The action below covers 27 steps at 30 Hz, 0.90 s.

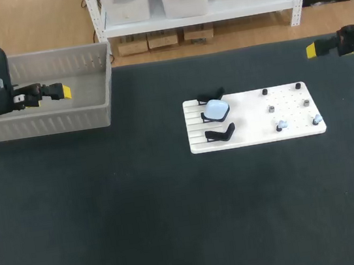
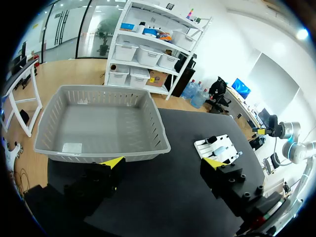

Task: Pick up each earbud case from the left stands, insert the matching earbuds, close the lid, and place the case in the box.

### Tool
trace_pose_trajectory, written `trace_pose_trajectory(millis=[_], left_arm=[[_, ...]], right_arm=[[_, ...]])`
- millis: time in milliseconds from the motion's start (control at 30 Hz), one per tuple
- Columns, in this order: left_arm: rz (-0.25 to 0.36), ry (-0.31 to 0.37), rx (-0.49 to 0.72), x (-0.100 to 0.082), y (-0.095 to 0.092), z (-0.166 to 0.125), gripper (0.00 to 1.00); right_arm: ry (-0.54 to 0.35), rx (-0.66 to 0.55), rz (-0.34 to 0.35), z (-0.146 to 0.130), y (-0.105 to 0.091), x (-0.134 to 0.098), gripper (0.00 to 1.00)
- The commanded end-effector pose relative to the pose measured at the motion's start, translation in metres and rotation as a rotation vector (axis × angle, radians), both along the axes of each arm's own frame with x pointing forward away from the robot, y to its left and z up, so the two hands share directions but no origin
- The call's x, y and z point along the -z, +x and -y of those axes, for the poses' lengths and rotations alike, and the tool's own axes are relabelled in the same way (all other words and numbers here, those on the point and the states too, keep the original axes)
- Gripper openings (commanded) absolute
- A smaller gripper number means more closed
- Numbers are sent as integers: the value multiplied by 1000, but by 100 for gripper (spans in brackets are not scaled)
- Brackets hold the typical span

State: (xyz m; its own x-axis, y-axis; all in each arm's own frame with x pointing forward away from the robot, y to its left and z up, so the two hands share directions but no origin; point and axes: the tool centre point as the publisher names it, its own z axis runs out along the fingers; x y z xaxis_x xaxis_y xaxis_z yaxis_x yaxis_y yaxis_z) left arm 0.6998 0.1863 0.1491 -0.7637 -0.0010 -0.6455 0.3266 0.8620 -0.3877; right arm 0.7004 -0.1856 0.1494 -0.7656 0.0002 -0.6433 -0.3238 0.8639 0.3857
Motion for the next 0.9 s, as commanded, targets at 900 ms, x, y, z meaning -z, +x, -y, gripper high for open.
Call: trace_pose_trajectory(millis=[900], left_arm=[[112,15,166,-8,3,17,100]], right_arm=[[0,0,0,0,0,0,100]])
